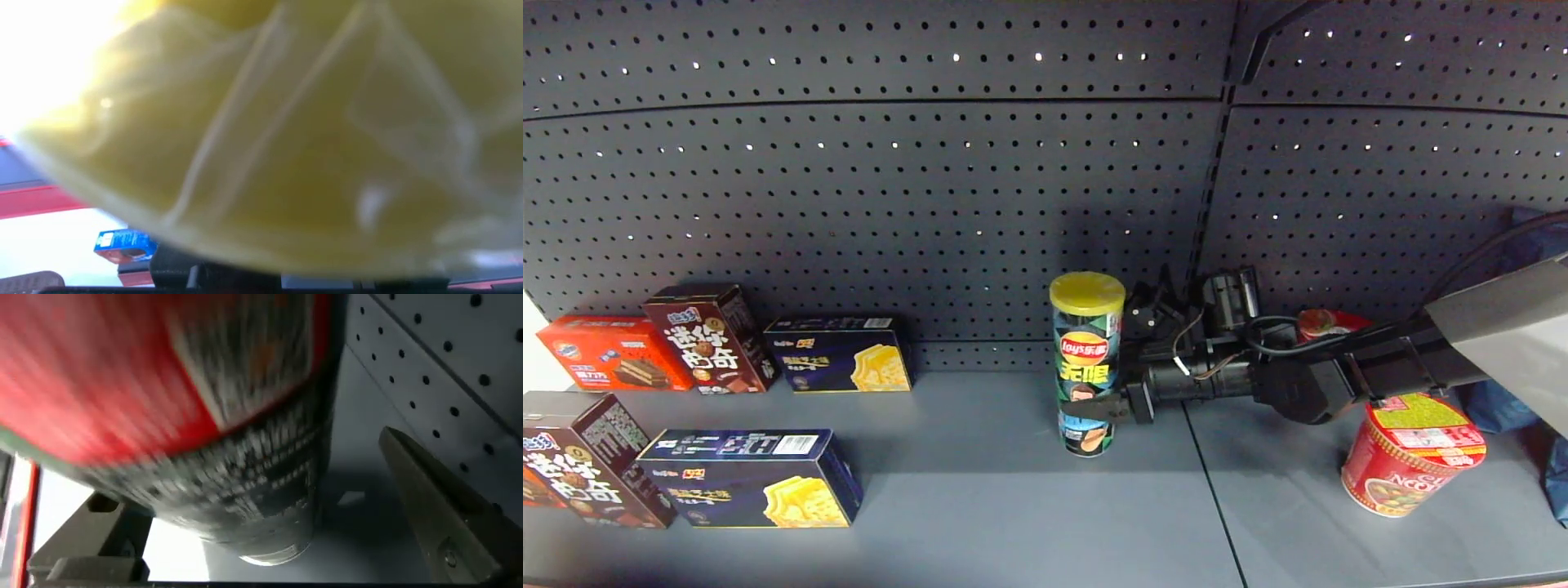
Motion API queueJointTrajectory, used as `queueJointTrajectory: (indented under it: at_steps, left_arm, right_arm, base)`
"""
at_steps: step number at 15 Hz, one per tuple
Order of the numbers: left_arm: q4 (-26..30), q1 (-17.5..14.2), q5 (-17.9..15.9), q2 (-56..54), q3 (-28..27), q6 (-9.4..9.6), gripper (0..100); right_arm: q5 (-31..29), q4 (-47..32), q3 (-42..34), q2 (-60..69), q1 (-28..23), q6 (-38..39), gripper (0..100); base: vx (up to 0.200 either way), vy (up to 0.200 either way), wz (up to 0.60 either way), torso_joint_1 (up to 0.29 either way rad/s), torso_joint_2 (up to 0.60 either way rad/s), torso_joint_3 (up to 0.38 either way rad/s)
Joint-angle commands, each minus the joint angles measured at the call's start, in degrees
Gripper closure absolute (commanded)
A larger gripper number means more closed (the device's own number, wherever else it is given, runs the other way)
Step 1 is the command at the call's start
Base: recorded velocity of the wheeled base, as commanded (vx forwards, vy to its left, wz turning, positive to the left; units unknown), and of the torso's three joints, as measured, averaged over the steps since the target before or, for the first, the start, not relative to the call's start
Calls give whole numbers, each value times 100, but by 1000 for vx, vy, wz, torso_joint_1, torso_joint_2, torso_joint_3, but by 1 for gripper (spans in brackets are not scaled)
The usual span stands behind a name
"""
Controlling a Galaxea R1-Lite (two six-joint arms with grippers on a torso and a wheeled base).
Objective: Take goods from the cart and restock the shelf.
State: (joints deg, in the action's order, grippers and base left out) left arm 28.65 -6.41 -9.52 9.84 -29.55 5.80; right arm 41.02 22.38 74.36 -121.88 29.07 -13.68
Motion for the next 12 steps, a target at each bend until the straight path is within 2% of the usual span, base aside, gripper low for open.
queueJointTrajectory:
  at_steps: [1,9,10,12]
  left_arm:
    - [0,0,3,-8,2,0,100]
    - [9,0,3,-26,46,0,100]
    - [9,0,3,-35,55,0,100]
    - [9,0,3,-35,63,0,100]
  right_arm:
    - [-6,3,70,-152,28,-3,0]
    - [-68,3,122,-275,28,-3,0]
    - [-59,29,122,-275,28,-3,100]
    - [-86,65,114,-266,37,5,100]
  base:
    - [0,0,0,0,0,0]
    - [0,0,0,0,0,0]
    - [0,0,0,0,0,0]
    - [0,0,0,0,0,0]
